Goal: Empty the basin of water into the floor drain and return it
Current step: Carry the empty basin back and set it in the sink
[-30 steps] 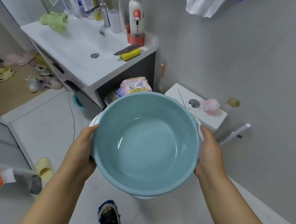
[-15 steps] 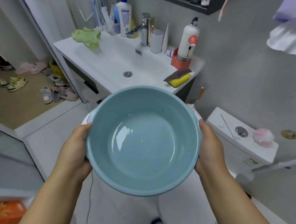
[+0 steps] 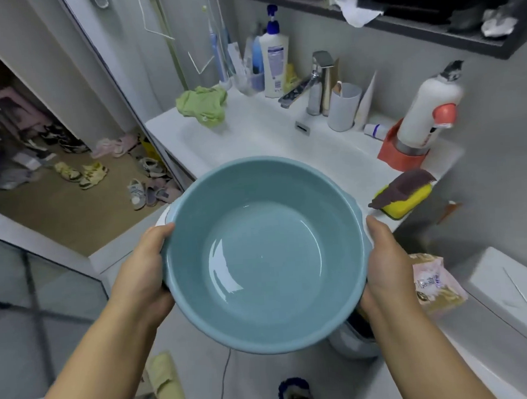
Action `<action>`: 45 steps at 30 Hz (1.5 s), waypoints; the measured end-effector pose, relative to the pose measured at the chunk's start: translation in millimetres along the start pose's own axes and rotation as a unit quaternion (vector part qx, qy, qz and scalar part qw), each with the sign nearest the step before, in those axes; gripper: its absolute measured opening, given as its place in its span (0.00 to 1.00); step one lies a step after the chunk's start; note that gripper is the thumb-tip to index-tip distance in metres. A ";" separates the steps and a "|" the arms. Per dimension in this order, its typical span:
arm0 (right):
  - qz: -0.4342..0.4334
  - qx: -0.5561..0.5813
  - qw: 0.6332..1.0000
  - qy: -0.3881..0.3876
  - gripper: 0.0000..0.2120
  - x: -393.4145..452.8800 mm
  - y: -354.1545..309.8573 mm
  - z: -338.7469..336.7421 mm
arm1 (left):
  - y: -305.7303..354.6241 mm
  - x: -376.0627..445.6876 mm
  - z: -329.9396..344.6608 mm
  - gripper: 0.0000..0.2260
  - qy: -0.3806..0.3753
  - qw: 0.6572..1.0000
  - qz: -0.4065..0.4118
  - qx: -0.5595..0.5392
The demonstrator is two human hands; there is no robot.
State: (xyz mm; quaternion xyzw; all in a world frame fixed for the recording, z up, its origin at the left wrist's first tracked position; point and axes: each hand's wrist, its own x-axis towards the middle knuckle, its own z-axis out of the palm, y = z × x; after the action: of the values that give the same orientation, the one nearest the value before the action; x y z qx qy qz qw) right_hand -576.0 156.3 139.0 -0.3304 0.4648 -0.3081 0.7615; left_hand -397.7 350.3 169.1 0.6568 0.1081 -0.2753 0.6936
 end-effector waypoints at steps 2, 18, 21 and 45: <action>0.000 -0.009 1.000 0.028 0.10 17.6 -2.4 22.0 | 13.8 21.1 4.2 0.16 0.005 1.000 0.003 0.002; 0.006 0.017 0.991 0.131 0.09 88.9 12.3 196.9 | 121.2 211.8 -2.3 0.16 -0.106 0.994 -0.028 -0.005; -0.002 0.023 0.989 0.147 0.07 101.5 12.4 221.9 | 138.6 251.9 5.0 0.17 -0.131 0.990 -0.045 0.004; 0.106 0.089 0.969 0.206 0.05 263.8 21.0 236.0 | 156.3 415.9 155.3 0.09 -0.148 0.965 -0.105 0.191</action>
State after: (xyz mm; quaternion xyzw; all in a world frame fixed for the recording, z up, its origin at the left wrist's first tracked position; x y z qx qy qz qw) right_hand -257.7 15.0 71.9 -0.1399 0.6147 -0.3272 0.7039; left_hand -5.5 97.5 107.1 0.7142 0.0180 -0.4561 0.5307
